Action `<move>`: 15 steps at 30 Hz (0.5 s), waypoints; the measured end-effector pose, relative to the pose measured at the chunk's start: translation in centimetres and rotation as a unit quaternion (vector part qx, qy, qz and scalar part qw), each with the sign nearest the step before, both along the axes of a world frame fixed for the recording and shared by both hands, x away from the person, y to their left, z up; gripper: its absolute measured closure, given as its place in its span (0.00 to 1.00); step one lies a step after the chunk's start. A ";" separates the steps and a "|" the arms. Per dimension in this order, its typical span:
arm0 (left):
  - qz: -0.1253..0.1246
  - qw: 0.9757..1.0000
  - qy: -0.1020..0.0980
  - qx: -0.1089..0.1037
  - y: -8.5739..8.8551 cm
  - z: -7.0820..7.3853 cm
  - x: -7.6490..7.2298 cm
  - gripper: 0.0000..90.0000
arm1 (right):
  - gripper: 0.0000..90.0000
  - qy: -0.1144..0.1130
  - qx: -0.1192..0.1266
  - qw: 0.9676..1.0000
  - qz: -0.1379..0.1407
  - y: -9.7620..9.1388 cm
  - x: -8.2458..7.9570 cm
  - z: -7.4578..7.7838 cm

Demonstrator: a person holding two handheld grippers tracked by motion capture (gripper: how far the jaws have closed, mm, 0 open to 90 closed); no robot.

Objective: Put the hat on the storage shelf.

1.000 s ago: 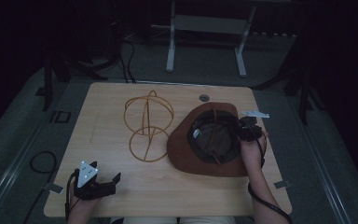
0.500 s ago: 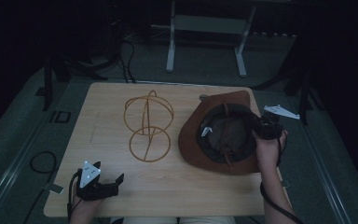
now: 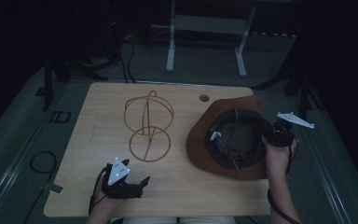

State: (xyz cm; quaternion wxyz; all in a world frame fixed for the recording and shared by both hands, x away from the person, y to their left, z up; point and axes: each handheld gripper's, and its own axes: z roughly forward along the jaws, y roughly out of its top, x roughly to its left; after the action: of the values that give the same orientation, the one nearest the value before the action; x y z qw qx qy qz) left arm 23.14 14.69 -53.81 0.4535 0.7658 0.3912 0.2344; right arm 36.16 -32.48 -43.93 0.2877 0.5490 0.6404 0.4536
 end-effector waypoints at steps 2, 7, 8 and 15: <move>-0.010 1.000 -0.001 0.002 -1.0 0.4 0.5 0.06 | 0.94 0.000 -0.001 1.000 -0.001 0.0 -0.1 -0.2; -0.031 0.999 -0.004 0.003 -2.8 1.5 1.6 0.07 | 0.94 0.003 -0.002 1.000 0.002 0.0 -0.2 -0.5; -0.036 0.999 -0.005 0.007 -3.1 1.7 1.8 0.07 | 0.94 0.001 -0.006 1.000 0.003 0.1 -0.2 -0.6; -0.061 0.998 0.002 0.009 -5.3 3.2 3.3 0.07 | 0.94 0.001 -0.004 1.000 0.011 0.4 -0.6 -1.0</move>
State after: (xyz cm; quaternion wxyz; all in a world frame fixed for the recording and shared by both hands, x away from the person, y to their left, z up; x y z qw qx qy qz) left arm 26.41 9.44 -50.62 0.4593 0.7928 0.3425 0.2079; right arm 35.52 -32.12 -44.89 0.2842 0.5410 0.6484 0.4541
